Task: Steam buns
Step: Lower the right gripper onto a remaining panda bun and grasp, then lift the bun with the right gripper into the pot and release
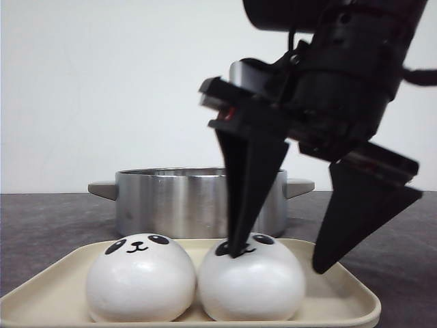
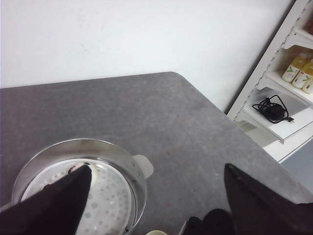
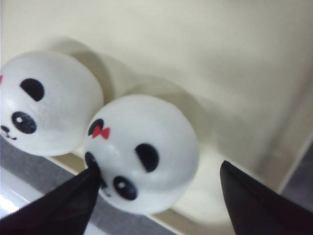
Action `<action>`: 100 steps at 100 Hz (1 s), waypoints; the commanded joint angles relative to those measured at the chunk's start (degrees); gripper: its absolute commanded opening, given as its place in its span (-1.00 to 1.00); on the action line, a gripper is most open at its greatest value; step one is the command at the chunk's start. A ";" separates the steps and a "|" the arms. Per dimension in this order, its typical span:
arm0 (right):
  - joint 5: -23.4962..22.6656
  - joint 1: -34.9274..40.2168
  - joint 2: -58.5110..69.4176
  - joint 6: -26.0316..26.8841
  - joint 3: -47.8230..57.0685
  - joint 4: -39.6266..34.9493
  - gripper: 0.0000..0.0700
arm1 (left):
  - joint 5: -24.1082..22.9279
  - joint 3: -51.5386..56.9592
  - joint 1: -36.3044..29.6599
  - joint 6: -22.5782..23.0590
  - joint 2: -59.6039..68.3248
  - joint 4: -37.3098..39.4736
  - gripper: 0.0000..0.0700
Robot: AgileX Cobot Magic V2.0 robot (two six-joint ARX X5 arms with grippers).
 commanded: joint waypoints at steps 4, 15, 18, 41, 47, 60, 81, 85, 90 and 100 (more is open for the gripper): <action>0.55 0.66 3.19 1.29 0.52 0.83 0.18 | -0.17 0.90 -0.48 0.44 0.37 -0.07 0.46; 0.55 0.66 4.76 1.40 0.52 1.05 -0.74 | -0.17 0.87 -0.48 0.46 0.37 -0.07 0.46; 0.52 0.66 5.05 1.33 0.52 1.07 -1.00 | -0.17 0.87 -0.48 0.55 0.37 -0.07 0.46; 0.79 0.66 0.72 -1.25 3.50 2.10 -0.98 | -0.15 0.87 -0.48 1.07 0.37 -0.26 0.46; 1.70 0.66 -2.80 -2.36 6.82 2.14 -0.98 | -0.15 0.87 -0.48 1.49 0.37 -0.59 0.46; 9.05 0.46 -6.69 -6.75 17.64 2.08 -0.98 | -0.35 0.87 -0.48 2.12 0.37 -0.68 0.46; 12.96 -5.92 -2.03 -14.93 32.44 1.49 -0.98 | -0.35 0.87 -0.48 3.39 0.42 0.02 0.46; 12.70 -7.21 -0.15 -15.34 33.73 1.49 -0.98 | -0.35 0.87 -0.48 3.48 0.42 0.09 0.46; 11.85 -8.98 2.32 -15.58 34.62 1.46 -0.98 | -0.35 0.87 -0.48 3.48 0.42 0.17 0.46; 9.40 -11.85 7.89 -15.58 34.77 1.29 -0.98 | -0.33 0.87 -0.48 3.39 0.42 0.17 0.46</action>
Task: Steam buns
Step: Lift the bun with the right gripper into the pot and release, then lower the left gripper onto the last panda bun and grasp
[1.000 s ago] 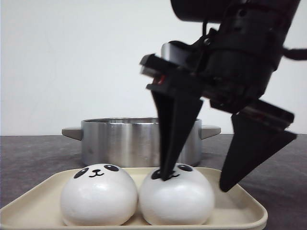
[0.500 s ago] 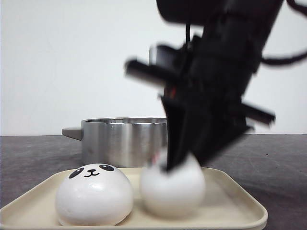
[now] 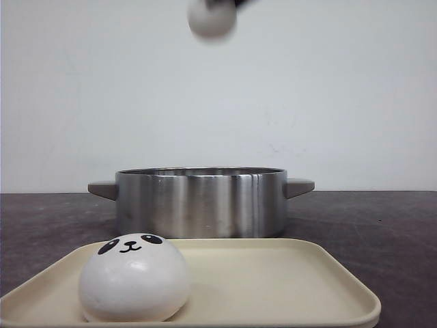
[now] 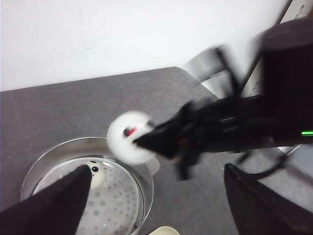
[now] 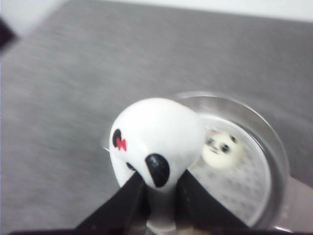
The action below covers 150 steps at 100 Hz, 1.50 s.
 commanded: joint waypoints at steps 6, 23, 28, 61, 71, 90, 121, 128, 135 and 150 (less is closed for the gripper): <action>-1.95 -1.84 8.17 -1.25 0.46 -1.29 -0.98 | -0.15 0.87 -0.48 0.79 0.42 0.76 0.46; -4.26 -4.15 16.50 -0.96 0.46 -2.91 -0.98 | -0.13 0.87 -0.50 -0.76 0.35 0.37 0.46; -4.04 -4.39 18.05 -0.74 0.46 -3.58 -0.98 | -0.09 0.87 -0.55 -1.53 0.33 0.02 0.46; -3.74 -5.31 19.82 0.70 0.94 -5.84 0.46 | 0.04 0.87 -0.63 -2.25 0.37 -2.49 0.46; -3.72 -5.92 19.80 0.63 3.26 -8.79 0.45 | 0.04 0.87 -0.63 -2.27 0.37 -3.65 0.46; -3.89 -6.25 16.26 -3.06 13.07 -16.70 -0.95 | 0.11 -0.85 -0.96 -3.13 0.79 -11.80 0.46; -3.54 2.10 -3.21 -5.57 21.24 -16.70 -0.96 | 2.01 -19.39 -5.33 -13.55 1.86 -6.12 0.46; -2.36 4.52 -7.87 -5.55 21.24 -16.48 -0.96 | 3.80 -23.37 -6.43 -15.56 3.17 -3.85 0.46; -0.48 6.84 -11.96 -5.55 21.24 -16.50 -0.96 | 4.68 -25.92 -7.23 -16.17 5.18 -3.32 0.47; 2.60 10.08 -18.86 -5.44 21.24 -16.50 -0.96 | 5.11 -27.41 -8.79 -16.00 11.41 -3.50 0.47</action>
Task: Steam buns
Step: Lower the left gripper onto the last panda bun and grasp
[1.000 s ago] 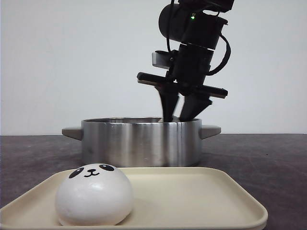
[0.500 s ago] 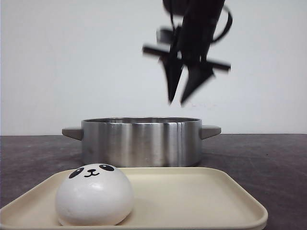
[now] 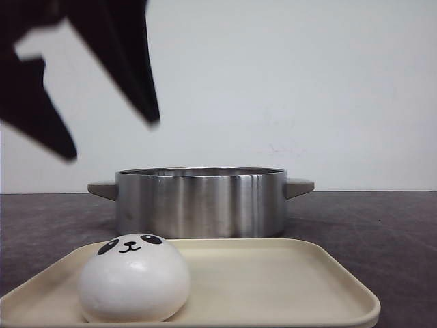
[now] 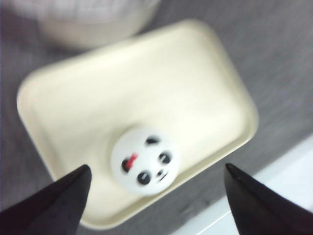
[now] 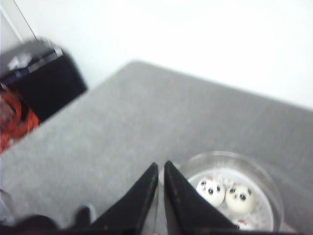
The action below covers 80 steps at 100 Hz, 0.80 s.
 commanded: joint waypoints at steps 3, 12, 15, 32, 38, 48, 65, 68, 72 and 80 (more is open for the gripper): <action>1.66 1.64 -2.16 -0.37 0.76 0.17 -0.96 | 0.33 0.68 -1.31 -0.72 3.56 0.81 0.47; 3.39 1.86 -4.46 -0.24 0.76 -0.09 -0.96 | 1.46 0.68 -1.75 -0.72 7.76 1.53 0.47; 4.17 1.86 -5.03 -0.24 0.76 -0.35 -0.96 | 2.03 0.68 -1.92 -0.72 9.18 2.03 0.47; 7.23 1.86 -6.80 -0.22 0.76 -2.69 -0.96 | 6.32 0.68 -2.82 -0.74 16.28 5.92 0.47; 7.21 1.86 -6.82 -0.17 0.76 -3.28 -0.96 | 6.27 0.68 -2.84 -0.74 18.12 6.91 0.47; 7.17 1.86 -6.75 0.22 0.76 -4.57 -0.96 | 5.75 0.68 -2.86 -0.74 20.26 7.72 0.47; 7.17 1.86 -6.64 1.01 0.74 -5.18 -0.96 | 5.18 0.68 -2.86 -1.03 21.77 10.43 0.47; 7.15 1.86 -6.64 1.33 0.74 -5.18 -0.96 | 5.18 0.68 -2.86 -1.33 21.90 11.10 0.48; 7.15 1.86 -6.64 1.44 0.74 -5.18 -0.96 | 5.16 0.68 -2.86 -2.08 22.05 11.85 0.48; 7.17 1.86 -6.64 1.49 0.74 -5.27 -0.96 | 5.14 0.68 -2.86 -3.15 22.27 13.53 0.48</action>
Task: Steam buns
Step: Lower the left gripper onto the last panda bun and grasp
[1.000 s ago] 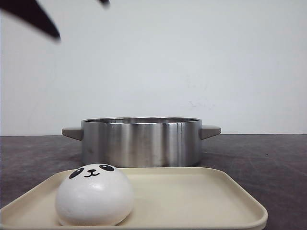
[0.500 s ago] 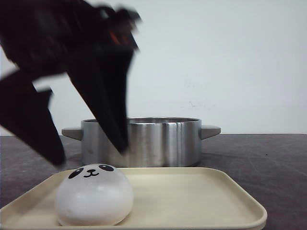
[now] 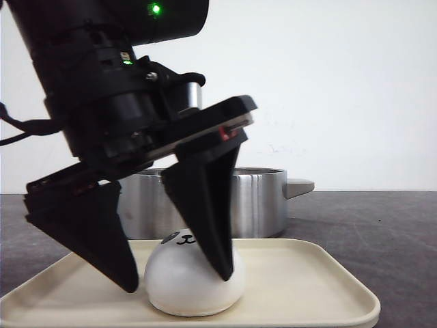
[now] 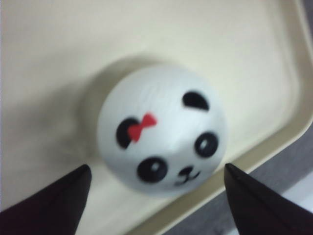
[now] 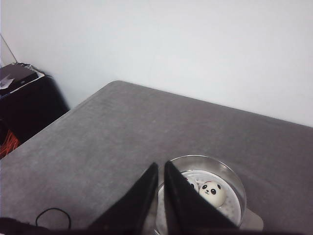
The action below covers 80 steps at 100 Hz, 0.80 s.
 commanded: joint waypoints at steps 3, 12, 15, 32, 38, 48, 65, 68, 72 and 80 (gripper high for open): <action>0.11 0.61 0.44 0.85 0.96 0.20 -0.96 | -0.37 0.68 -0.59 -1.97 1.31 1.86 0.48; 0.11 0.61 0.44 0.85 0.96 0.09 -0.96 | -0.66 0.68 -0.59 -2.12 1.36 3.69 0.48; 0.11 0.61 0.44 0.85 0.96 0.11 -0.96 | -1.40 0.68 -0.59 -2.08 1.36 4.35 0.48; 0.11 0.61 0.44 1.81 0.96 0.13 -0.96 | -4.92 0.68 -0.59 -1.86 2.54 5.31 0.45; 0.11 0.61 0.44 2.12 0.96 0.13 -0.96 | -4.92 0.68 -0.52 -1.75 3.48 5.25 0.45; 0.11 0.61 0.44 2.14 0.96 0.11 -0.96 | -4.87 0.68 -0.52 -1.77 5.07 5.20 0.44; 0.11 0.61 0.44 2.25 0.96 0.04 -0.96 | -4.87 0.68 -0.52 -1.33 6.95 4.11 -0.83; 0.11 0.61 0.44 2.36 0.96 -0.02 -0.96 | -4.90 0.68 -0.52 -0.63 6.99 4.02 -1.00; 0.11 0.61 0.44 2.47 0.96 -0.20 -0.96 | -4.90 0.70 -0.52 0.26 6.99 4.20 -0.97; 0.11 0.61 0.44 2.58 0.96 -0.63 -0.96 | -4.87 1.53 -0.52 1.29 6.21 3.54 -0.97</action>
